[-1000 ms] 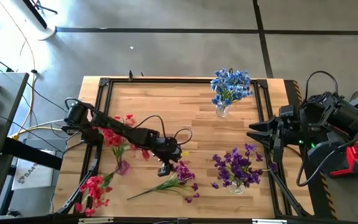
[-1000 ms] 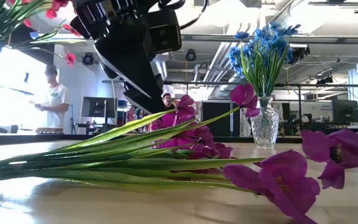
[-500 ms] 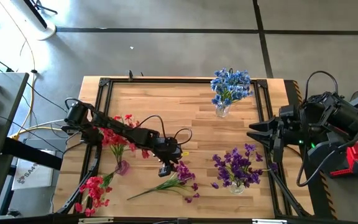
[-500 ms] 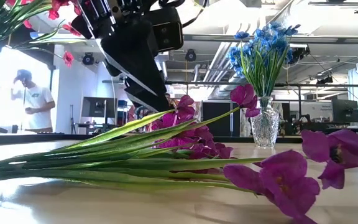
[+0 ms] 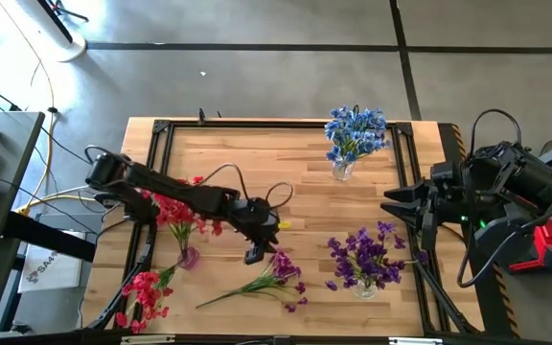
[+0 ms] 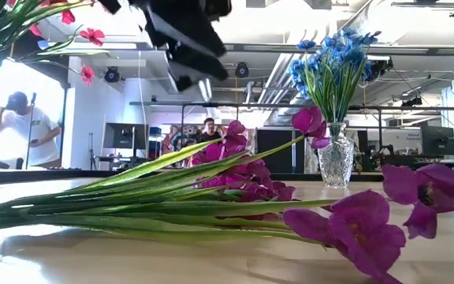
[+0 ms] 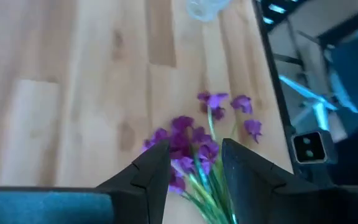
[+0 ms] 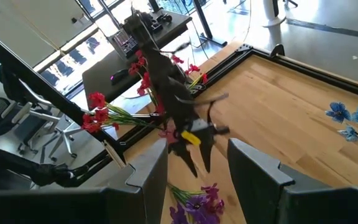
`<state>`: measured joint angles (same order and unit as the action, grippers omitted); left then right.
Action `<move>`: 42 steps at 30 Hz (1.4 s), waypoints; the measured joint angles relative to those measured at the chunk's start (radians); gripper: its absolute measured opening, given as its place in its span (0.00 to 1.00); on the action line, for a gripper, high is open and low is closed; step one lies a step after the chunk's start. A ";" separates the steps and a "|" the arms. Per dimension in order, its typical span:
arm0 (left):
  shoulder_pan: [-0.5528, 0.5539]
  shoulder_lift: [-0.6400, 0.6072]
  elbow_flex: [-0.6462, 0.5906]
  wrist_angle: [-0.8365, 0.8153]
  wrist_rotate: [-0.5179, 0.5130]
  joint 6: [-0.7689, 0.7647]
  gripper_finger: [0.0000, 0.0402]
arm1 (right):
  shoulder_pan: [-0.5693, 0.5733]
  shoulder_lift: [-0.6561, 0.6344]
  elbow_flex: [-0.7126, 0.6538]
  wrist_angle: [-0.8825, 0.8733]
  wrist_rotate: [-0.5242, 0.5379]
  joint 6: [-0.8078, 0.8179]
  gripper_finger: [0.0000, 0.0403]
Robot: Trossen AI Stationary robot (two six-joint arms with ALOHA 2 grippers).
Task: Sort flowers into vase by color
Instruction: Put the violet flower into the bottom transparent flower vase
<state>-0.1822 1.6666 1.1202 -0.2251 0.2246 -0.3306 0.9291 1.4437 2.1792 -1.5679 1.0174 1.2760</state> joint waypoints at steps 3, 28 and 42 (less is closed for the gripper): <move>-0.004 -0.047 0.040 -0.094 -0.081 0.001 0.33 | 0.000 0.000 0.000 -0.003 0.001 -0.001 0.39; -0.134 0.090 0.523 -0.454 -0.283 0.131 0.36 | 0.000 0.000 0.000 0.001 -0.016 -0.015 0.39; 0.012 -0.091 0.524 -0.627 -0.392 0.054 0.36 | -0.011 0.010 -0.002 0.002 -0.049 0.003 0.39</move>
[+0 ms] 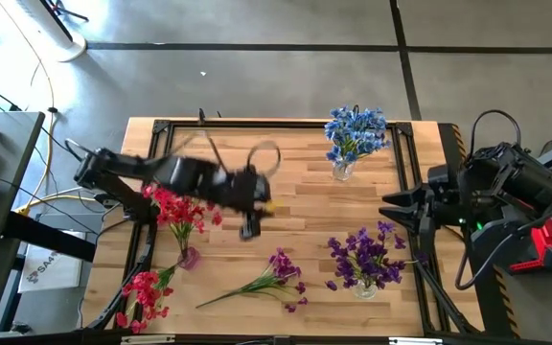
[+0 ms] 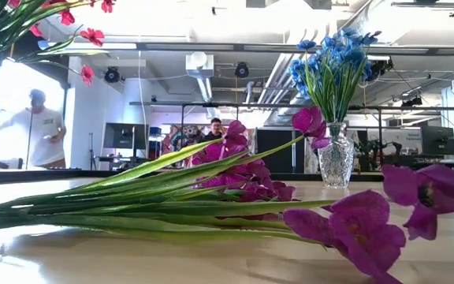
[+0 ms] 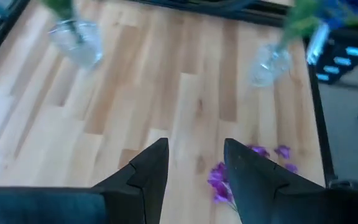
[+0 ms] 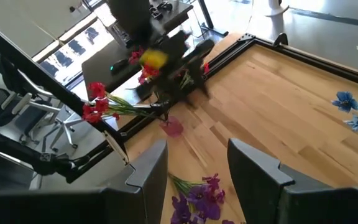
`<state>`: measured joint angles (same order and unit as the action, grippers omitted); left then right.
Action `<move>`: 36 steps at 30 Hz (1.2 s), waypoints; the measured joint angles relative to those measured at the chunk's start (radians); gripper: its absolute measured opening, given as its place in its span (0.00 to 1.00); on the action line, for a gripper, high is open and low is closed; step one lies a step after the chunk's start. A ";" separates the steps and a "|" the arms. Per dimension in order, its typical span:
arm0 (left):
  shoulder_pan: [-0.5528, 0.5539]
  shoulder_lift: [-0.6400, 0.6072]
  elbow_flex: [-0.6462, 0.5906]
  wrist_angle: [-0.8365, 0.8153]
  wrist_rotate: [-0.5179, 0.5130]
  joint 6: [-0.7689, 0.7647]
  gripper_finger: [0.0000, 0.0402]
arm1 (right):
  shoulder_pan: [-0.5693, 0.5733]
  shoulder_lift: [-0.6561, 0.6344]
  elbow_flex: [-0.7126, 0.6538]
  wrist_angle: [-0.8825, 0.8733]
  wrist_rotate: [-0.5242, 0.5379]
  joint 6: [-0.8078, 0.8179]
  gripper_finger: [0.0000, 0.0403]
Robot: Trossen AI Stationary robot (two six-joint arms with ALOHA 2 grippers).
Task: Sort flowers into vase by color
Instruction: Put the violet flower into the bottom transparent flower vase
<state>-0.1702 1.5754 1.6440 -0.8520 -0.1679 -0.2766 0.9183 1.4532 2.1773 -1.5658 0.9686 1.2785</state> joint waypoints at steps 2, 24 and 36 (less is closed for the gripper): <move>0.076 -0.009 0.000 -0.018 0.044 0.026 0.36 | -0.003 0.000 0.000 0.002 0.000 0.000 0.39; 0.487 0.135 -0.544 0.486 0.633 0.249 0.36 | -0.003 0.100 0.000 0.066 0.051 0.089 0.39; 0.350 0.121 -0.622 0.533 0.576 0.243 0.36 | -0.267 0.150 0.000 0.286 -0.193 -0.355 0.39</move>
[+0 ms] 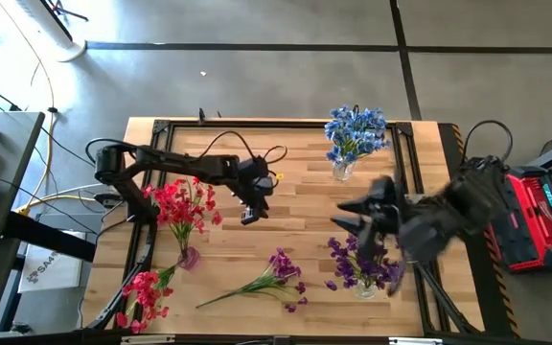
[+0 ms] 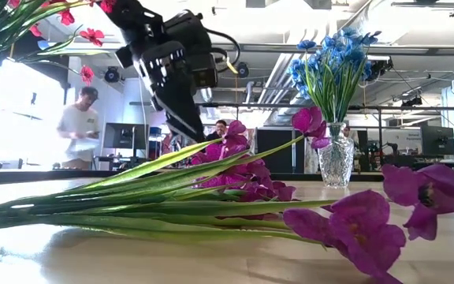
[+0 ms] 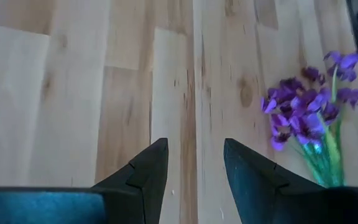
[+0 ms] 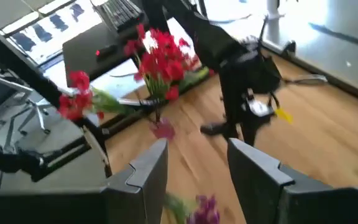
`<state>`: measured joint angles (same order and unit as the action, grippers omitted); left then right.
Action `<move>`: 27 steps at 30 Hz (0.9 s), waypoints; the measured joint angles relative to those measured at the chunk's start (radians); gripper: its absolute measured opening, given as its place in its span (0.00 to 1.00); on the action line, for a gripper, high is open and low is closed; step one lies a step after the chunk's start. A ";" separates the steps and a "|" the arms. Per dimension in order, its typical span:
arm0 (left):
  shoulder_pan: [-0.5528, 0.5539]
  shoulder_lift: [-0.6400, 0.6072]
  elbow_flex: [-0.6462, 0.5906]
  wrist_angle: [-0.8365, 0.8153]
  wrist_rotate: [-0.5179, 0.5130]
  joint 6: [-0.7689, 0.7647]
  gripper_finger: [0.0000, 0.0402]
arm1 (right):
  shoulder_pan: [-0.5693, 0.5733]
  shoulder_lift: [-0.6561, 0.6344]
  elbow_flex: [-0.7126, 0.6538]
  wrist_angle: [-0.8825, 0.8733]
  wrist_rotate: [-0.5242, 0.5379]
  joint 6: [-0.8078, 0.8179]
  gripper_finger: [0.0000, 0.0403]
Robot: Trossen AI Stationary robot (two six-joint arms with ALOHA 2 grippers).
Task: Sort flowers into vase by color
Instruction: Put the violet flower into the bottom transparent flower vase
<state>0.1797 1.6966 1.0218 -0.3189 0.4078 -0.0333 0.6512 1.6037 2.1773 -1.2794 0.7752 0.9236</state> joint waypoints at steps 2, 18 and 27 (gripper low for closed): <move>0.014 -0.027 0.000 -0.011 -0.002 -0.016 0.36 | -0.066 0.006 0.000 0.070 -0.047 -0.074 0.39; 0.127 -0.367 0.000 -0.208 -0.100 0.075 0.36 | -0.406 0.220 0.000 0.145 -0.415 -0.260 0.39; 0.142 -0.427 0.000 -0.311 -0.107 0.116 0.36 | -0.410 0.389 0.000 0.129 -0.553 -0.590 0.39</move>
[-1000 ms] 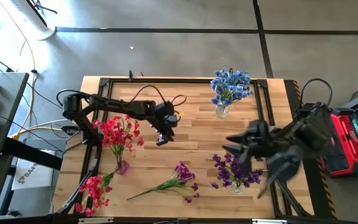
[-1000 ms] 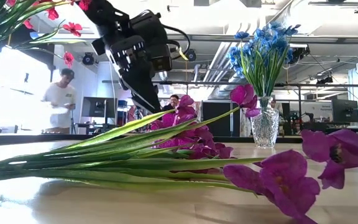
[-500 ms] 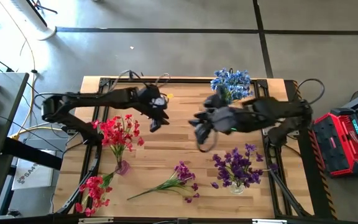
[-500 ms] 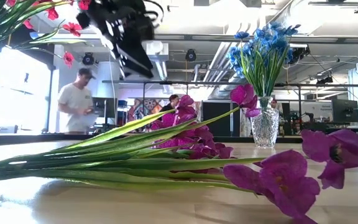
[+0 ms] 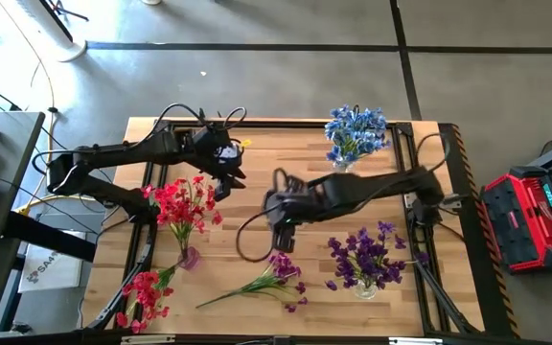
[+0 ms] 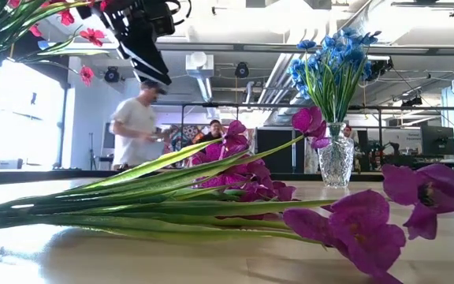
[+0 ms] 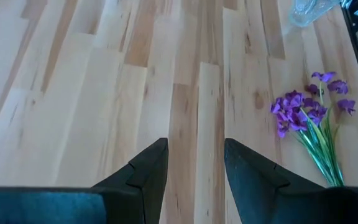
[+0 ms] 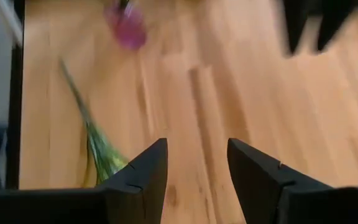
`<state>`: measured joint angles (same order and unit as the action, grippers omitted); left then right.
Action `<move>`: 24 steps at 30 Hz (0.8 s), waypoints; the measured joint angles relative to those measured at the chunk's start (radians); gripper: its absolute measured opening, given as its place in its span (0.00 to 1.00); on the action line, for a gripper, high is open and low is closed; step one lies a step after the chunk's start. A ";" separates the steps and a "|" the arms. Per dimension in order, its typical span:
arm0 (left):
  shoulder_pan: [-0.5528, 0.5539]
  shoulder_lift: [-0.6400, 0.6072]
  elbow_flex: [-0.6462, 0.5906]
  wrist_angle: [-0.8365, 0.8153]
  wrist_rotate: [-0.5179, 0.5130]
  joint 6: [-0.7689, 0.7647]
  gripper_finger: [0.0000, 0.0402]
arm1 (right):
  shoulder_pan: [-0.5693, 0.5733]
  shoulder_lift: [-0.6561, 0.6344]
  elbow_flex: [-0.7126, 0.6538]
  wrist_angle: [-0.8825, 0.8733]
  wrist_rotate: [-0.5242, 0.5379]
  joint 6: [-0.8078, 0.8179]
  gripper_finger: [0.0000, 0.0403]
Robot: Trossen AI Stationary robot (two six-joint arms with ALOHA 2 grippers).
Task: Sort flowers into vase by color
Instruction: Put the violet flower into the bottom transparent flower vase
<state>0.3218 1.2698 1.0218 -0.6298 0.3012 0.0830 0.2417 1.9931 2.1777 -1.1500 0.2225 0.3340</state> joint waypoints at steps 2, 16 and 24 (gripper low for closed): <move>0.000 0.000 0.000 -0.012 0.000 0.000 0.36 | 0.000 0.038 0.000 -0.016 -0.046 -0.048 0.39; 0.000 0.000 0.000 -0.117 -0.054 0.000 0.36 | 0.000 0.223 0.000 -0.065 -0.265 -0.299 0.39; 0.000 0.000 0.000 -0.158 -0.101 0.000 0.36 | 0.000 0.311 0.000 -0.048 -0.373 -0.413 0.34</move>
<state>0.3214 1.2697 1.0218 -0.7878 0.1997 0.0826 0.2417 2.3041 2.1777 -1.1976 -0.1503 -0.0786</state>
